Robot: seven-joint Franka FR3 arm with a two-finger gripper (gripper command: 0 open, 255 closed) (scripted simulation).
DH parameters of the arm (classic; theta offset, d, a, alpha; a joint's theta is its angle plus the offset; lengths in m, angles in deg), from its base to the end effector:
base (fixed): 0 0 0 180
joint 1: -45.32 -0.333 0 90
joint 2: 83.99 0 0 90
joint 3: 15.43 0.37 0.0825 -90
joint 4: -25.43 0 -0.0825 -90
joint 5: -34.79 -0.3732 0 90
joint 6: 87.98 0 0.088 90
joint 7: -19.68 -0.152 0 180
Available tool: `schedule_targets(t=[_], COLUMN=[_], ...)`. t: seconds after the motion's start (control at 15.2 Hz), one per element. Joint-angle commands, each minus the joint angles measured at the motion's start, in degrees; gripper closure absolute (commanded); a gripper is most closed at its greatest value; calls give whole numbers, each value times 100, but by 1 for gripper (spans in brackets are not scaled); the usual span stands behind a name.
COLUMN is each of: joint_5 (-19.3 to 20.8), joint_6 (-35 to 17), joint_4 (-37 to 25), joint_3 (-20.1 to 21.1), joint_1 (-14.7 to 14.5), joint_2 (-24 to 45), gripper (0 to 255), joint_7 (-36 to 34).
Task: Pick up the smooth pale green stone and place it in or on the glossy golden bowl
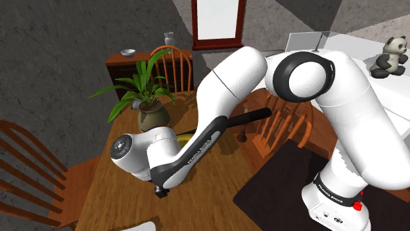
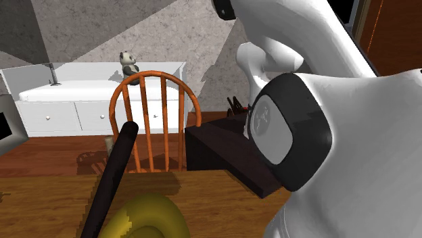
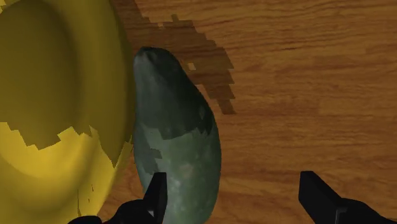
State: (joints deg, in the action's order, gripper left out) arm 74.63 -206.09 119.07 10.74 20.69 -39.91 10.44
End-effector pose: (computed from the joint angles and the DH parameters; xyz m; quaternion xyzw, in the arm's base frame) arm 0.5027 0.4652 0.1874 0.8516 0.4983 -0.0345 0.1589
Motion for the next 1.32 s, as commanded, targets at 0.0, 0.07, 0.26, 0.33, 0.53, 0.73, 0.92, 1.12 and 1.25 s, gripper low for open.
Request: schedule_targets(t=[0.0,0.07,0.26,0.33,0.53,0.73,0.92,1.12,1.25], joint_5=[226,252,334,362,407,407,407,425,415], joint_6=[8,-40,-180,-226,-296,-296,-296,-339,-327], joint_4=[-93,-83,-62,-57,-53,-55,-53,19,34], joint_3=[79,56,-11,-34,-68,-69,-69,-69,-60], joint_1=[60,63,71,73,77,76,77,56,63], joint_2=[82,121,241,283,351,351,351,343,319], gripper=[0,0,0,0,0,0,0,255,255], joint_7=[893,879,839,826,805,805,805,733,741])
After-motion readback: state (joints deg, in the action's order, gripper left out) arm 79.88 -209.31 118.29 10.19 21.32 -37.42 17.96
